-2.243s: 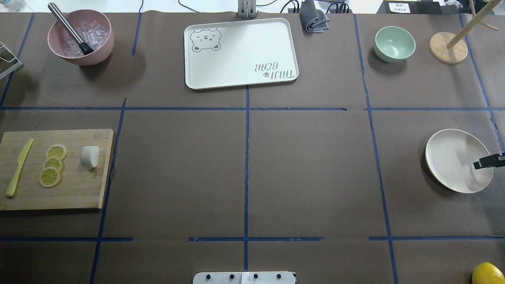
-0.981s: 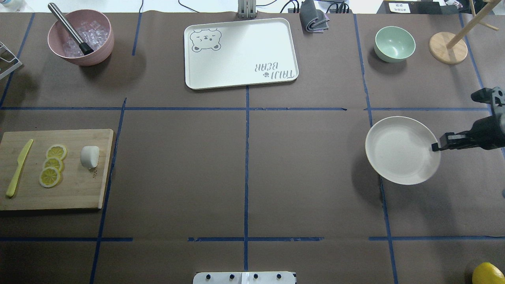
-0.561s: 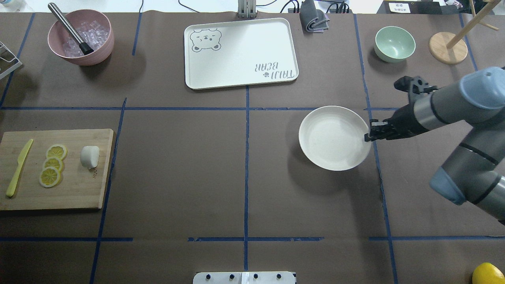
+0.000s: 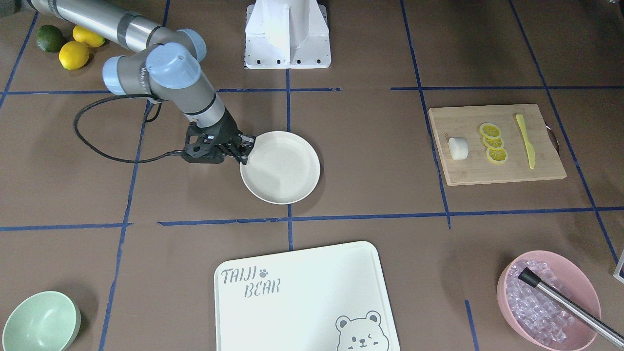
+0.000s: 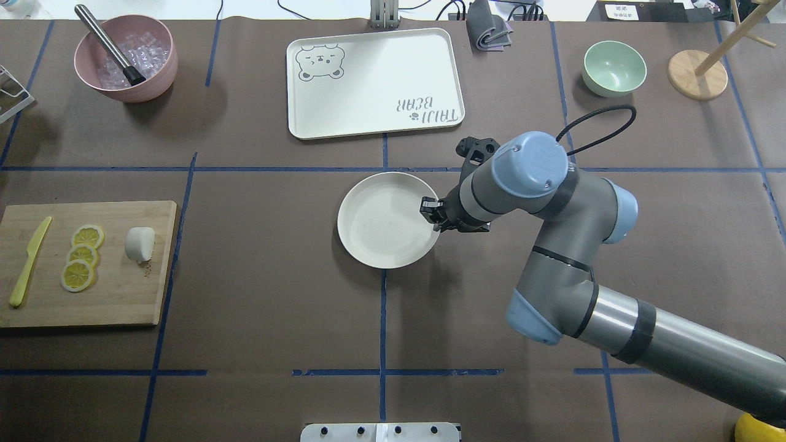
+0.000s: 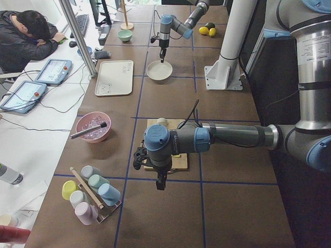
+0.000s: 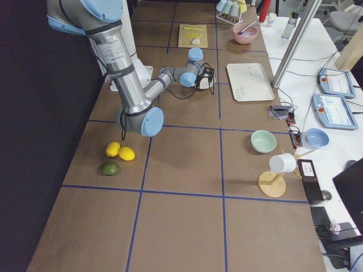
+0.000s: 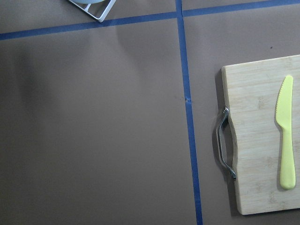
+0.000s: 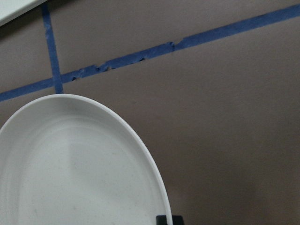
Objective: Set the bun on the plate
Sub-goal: 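Slide the white plate with the right gripper toward the table center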
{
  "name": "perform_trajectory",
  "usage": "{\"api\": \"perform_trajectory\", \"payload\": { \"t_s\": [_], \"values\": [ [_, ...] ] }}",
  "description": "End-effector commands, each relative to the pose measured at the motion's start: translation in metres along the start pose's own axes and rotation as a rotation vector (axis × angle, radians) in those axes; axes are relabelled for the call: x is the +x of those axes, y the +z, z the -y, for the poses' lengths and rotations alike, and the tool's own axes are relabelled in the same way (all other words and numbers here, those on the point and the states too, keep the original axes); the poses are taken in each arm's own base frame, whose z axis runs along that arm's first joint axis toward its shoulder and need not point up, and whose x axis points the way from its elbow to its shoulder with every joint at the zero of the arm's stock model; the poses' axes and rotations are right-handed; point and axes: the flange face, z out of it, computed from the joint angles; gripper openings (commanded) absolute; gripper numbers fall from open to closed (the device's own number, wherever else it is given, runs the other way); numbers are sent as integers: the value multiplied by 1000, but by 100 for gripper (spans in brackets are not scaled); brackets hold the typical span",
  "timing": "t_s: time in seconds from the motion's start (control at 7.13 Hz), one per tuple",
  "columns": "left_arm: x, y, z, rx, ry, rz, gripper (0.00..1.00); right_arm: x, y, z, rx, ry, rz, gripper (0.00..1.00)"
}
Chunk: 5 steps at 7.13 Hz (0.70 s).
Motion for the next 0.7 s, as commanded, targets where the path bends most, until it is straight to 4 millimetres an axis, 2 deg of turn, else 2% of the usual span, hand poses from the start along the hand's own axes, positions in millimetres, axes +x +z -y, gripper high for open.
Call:
{"api": "perform_trajectory", "payload": {
  "t_s": [0.0,0.14,0.28,0.42,0.56],
  "values": [
    [0,0,0,0,1,-1,100,-17,16,-20,-6,2,-8,38],
    [-1,1,0,-2,-1,-2,100,-16,19,-26,2,-17,-10,99],
    [-1,1,0,-1,0,-1,100,-16,15,-24,7,-16,-13,100],
    [1,-1,1,4,6,0,100,7,5,6,-38,12,-68,100],
    [4,-4,6,13,17,2,100,36,-36,52,-106,-40,-87,100]
  ]
}}
